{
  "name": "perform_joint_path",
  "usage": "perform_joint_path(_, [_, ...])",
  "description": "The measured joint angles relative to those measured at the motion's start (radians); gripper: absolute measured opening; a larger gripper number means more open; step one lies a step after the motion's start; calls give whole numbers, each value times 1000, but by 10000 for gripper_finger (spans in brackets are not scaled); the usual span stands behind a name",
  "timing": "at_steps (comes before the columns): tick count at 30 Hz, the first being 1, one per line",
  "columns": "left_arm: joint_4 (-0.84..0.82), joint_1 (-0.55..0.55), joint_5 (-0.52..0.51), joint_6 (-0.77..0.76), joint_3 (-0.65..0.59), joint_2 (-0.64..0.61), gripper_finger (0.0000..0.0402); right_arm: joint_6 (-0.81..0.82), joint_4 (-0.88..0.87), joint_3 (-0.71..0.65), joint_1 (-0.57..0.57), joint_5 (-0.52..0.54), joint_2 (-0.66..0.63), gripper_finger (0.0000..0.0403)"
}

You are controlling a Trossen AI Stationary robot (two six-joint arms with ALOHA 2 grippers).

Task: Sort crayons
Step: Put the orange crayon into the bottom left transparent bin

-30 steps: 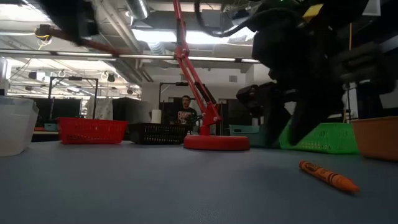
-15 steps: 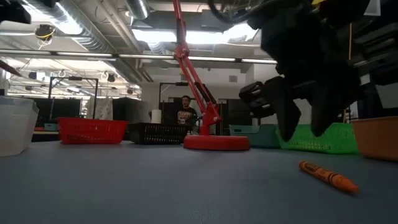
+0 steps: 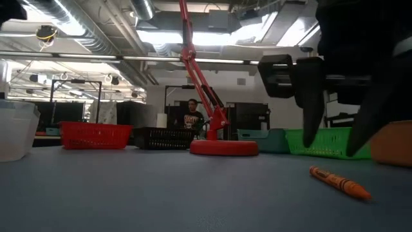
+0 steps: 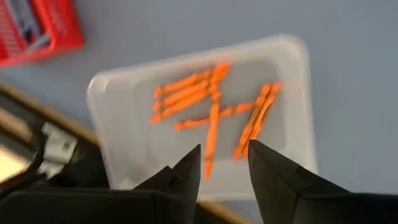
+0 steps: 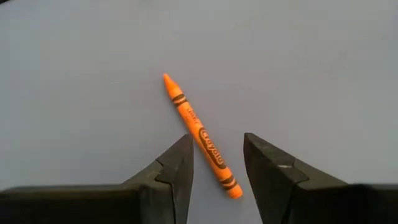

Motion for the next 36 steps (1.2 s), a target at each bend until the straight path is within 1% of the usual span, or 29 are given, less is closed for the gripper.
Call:
perform_joint_path(2, [39,0,-56,0,0,0,121,0,6,0,-1,13,0,140])
perform_joint_path(6, [115,0,-175,1,0,0,127,17,7,0,-3,3,0,140])
perform_joint_path(10, [179,0,-251,1,0,0,127,27,5,0,-3,3,0,140])
perform_joint_path(17, [255,0,-289,12,0,0,127,28,-18,0,-3,22,0,140])
perform_joint_path(24, [337,0,-345,104,0,0,128,29,-19,0,-3,29,1,140])
perform_joint_path(36, [352,0,-359,116,0,0,128,31,3,2,-5,14,79,140])
